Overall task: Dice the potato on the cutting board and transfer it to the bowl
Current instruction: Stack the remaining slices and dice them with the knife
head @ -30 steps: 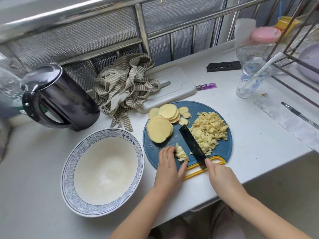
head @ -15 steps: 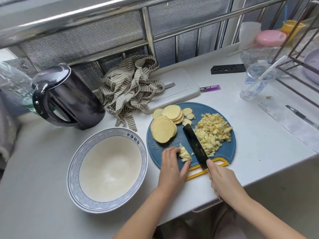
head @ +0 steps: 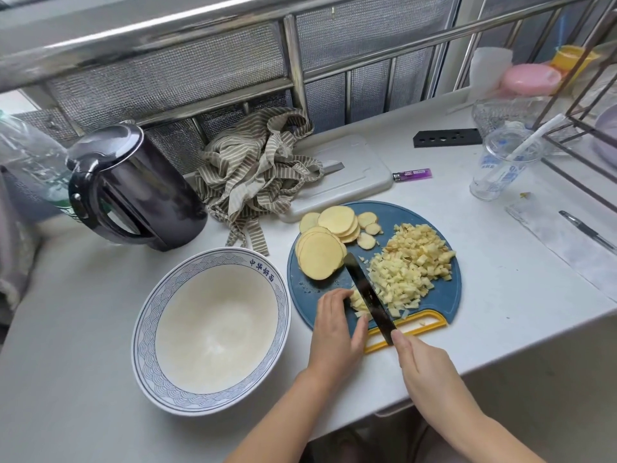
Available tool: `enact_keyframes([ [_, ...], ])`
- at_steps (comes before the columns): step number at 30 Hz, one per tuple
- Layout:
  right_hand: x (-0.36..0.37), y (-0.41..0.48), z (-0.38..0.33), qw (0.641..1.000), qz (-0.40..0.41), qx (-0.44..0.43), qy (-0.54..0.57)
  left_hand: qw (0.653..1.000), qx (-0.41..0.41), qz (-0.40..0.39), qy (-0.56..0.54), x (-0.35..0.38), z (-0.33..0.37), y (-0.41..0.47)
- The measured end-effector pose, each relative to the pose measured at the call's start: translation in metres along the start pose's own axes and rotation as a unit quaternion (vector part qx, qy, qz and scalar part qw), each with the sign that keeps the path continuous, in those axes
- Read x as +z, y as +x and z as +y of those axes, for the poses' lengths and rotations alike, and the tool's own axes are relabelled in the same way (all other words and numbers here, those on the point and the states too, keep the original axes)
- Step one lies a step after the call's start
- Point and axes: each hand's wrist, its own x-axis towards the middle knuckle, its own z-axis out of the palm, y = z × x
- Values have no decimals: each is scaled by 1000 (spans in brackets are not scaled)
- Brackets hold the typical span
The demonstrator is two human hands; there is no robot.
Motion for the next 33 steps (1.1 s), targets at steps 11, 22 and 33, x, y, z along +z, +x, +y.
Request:
enact_keyframes([
  [11, 10, 8, -5, 987, 5, 41, -153, 998, 33, 38, 46, 11, -4, 1],
  [22, 15, 10, -19, 971, 8, 63, -231, 997, 46, 36, 60, 15, -8, 0],
  [33, 18, 14, -23, 970, -4, 96, -224, 997, 50, 18, 62, 13, -7, 1],
])
